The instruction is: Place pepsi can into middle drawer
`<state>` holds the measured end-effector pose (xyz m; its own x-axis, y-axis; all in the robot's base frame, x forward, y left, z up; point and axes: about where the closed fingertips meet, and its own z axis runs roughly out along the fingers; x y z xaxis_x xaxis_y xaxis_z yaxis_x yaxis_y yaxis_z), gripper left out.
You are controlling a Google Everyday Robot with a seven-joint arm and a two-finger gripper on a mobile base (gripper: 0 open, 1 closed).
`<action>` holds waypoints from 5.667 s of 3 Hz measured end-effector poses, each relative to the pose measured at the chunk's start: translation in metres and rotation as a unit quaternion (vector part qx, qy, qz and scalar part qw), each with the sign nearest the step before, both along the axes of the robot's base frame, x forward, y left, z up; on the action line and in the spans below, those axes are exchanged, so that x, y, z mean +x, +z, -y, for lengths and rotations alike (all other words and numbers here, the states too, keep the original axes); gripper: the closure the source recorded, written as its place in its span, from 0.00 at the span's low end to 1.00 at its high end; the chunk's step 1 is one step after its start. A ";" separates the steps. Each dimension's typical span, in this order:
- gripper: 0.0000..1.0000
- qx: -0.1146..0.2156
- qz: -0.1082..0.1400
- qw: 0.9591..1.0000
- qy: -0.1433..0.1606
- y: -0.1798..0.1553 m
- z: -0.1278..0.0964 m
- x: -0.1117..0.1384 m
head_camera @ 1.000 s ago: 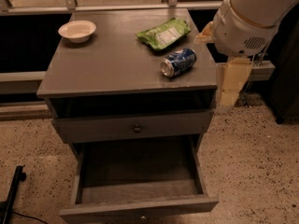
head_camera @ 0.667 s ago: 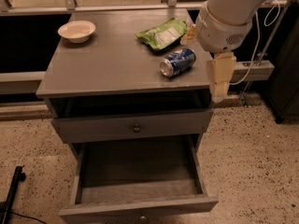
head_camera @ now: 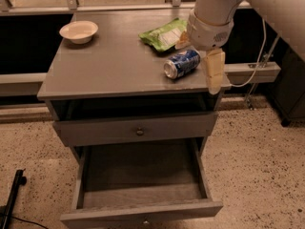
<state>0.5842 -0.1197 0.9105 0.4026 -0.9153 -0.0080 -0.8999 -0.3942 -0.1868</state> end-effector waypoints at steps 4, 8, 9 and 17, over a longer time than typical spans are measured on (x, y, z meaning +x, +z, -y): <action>0.04 0.084 -0.017 0.996 0.021 -0.032 -0.010 0.098; 0.85 0.082 -0.039 0.995 0.042 -0.055 -0.020 0.085; 1.00 0.112 -0.009 0.993 0.020 -0.025 -0.017 0.054; 1.00 0.093 0.024 0.981 -0.167 -0.144 -0.008 -0.104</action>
Offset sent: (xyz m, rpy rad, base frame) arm 0.0748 -0.0148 0.0082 0.1903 0.0489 0.0148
